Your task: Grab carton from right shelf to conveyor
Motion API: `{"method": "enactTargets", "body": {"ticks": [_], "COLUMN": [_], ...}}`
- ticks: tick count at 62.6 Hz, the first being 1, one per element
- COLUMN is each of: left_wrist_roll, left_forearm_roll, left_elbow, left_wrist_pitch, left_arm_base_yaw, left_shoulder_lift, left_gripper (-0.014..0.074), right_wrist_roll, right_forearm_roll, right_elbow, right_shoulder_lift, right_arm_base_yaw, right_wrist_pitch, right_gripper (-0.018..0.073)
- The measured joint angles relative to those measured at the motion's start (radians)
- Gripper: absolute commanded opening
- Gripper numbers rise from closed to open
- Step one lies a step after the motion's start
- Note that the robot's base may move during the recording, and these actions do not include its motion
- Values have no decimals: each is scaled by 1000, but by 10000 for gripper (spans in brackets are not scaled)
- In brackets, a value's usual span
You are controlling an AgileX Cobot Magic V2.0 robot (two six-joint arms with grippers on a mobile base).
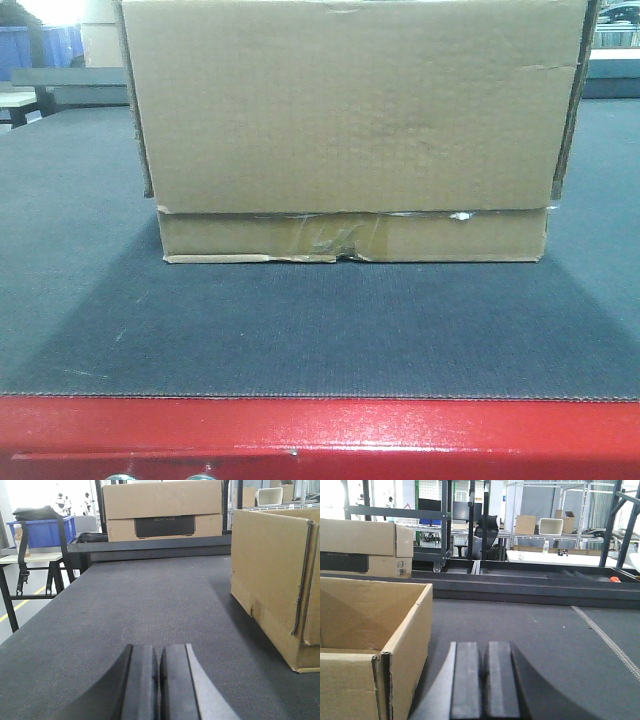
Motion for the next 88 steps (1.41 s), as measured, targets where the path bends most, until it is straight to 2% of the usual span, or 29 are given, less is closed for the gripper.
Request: {"method": "enactTargets", "body": {"ticks": [43,51,61,73,88], "left_wrist_roll": [2,2,2,2,2], "left_forearm_roll": [0,0,0,0,0], "left_elbow": [0,0,0,0,0], "left_wrist_pitch": [2,2,2,2,2], "left_arm_base_yaw": [0,0,0,0,2], "left_shoulder_lift": [0,0,0,0,0], "left_gripper": [22,22,22,22,22], "right_wrist_roll": [0,-22,-34,-37,-37], "right_forearm_roll": [-6,19,51,57,59], "right_elbow": [27,96,267,462,486], "right_shoulder_lift": [-13,-75,-205,-272,-275], "right_arm_base_yaw": [0,-18,-35,-37,-37], "right_wrist_pitch": [23,35,27,-74,-141], "right_gripper": [-67,-67,-67,-67,-67]}}
